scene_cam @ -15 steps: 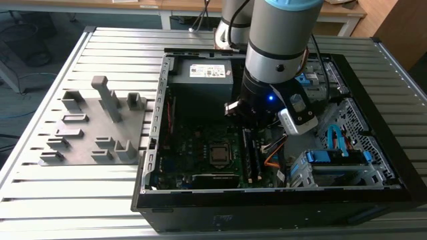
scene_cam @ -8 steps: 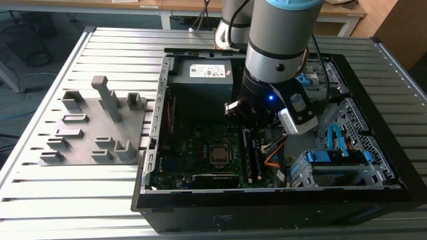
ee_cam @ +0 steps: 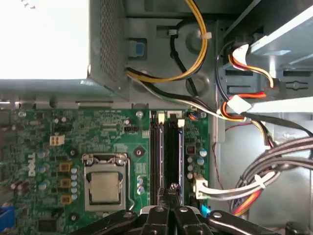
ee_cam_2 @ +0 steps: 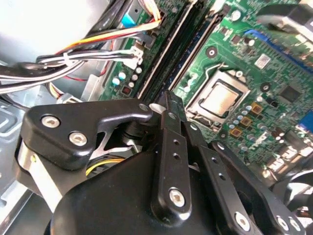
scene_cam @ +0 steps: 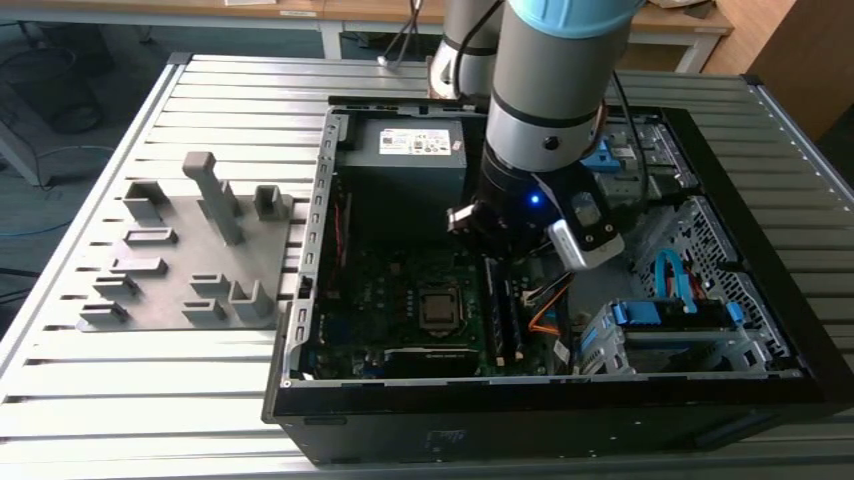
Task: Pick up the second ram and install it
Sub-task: 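Press down the second ram until it locks into place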
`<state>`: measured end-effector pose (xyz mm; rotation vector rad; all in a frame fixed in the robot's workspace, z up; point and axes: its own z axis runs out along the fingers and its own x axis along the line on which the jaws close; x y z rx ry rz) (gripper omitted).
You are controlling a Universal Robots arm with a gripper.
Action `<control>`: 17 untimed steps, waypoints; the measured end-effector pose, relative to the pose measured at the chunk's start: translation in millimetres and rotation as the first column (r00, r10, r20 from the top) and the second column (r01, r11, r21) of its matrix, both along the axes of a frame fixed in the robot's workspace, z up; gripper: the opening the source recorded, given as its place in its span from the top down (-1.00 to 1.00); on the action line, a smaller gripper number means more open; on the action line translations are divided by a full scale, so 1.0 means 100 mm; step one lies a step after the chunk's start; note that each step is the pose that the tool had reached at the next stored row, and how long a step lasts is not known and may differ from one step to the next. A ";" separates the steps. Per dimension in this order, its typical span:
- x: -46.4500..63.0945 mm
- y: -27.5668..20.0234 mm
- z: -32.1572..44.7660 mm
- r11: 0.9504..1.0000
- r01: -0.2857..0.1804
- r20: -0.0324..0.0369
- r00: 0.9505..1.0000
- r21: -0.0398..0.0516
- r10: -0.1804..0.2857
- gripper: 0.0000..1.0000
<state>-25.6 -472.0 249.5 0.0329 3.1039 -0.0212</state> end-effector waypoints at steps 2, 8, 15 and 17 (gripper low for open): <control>0.00 0.043 -0.036 1.000 0.000 0.000 1.000 0.000 0.000 0.80; 0.00 0.165 -0.146 1.000 0.000 0.000 1.000 0.002 0.000 0.80; 0.00 0.301 -0.216 1.000 0.000 0.000 1.000 0.002 0.000 0.80; 0.00 0.330 -0.229 1.000 0.000 0.000 1.000 0.002 0.000 0.80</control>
